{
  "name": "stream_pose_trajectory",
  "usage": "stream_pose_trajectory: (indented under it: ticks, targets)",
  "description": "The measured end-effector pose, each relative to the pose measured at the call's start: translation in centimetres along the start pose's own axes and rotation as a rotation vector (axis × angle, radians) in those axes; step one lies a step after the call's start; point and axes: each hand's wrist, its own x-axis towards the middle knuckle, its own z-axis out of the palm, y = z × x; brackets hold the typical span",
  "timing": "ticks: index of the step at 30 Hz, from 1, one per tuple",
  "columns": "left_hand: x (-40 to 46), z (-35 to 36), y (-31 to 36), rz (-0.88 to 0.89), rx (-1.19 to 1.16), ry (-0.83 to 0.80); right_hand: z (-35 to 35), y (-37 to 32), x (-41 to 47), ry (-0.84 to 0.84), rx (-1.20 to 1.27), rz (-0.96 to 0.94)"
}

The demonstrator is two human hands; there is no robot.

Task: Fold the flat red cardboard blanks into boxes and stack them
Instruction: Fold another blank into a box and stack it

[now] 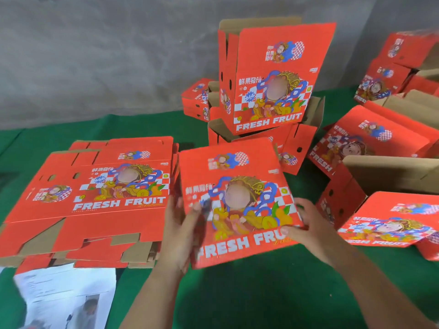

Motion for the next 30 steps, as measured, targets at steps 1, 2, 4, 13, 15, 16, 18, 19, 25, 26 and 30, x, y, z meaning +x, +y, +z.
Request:
stream_pose_trajectory:
  ticks: [1,2,4,13,15,16,18,19,25,26,30]
  targets:
    - [-0.1,0.3,-0.4,-0.021,0.09,-0.021,0.4,1.0,0.0,0.014,-0.025,-0.008]
    - [-0.3,0.7,-0.9,-0.033,0.157,-0.032,0.7,2.1,0.1,0.043,-0.081,-0.008]
    - [-0.4,1.1,-2.1,-0.051,0.196,0.019,1.2,3.7,0.4,0.182,-0.181,0.056]
    - [-1.7,7.9,-5.9,0.113,0.701,-0.353,6.5,2.1,0.7,0.329,-0.321,-0.118]
    - [-1.3,8.5,-6.5,0.159,0.872,-0.503,6.5,1.3,1.0,0.555,-0.54,-0.348]
    - [-0.9,8.4,-6.6,0.122,0.914,-0.561,5.8,0.9,1.3,0.614,-0.686,-0.464]
    - [-0.1,8.2,-6.5,0.013,0.932,-0.623,4.2,-0.3,2.3,0.584,-0.905,-0.516]
    - [0.5,8.0,-6.6,-0.037,0.888,-0.606,3.4,-1.1,3.0,0.536,-0.971,-0.456]
    - [1.6,10.4,-5.3,-0.379,0.418,-0.324,2.6,-4.0,5.6,0.38,-1.318,-0.253]
    - [1.6,11.2,-5.0,-0.4,0.378,-0.307,2.8,-4.2,5.6,0.364,-1.334,-0.233]
    - [1.4,14.3,-4.8,-0.331,0.385,-0.331,3.1,-4.3,4.7,0.415,-1.291,-0.254]
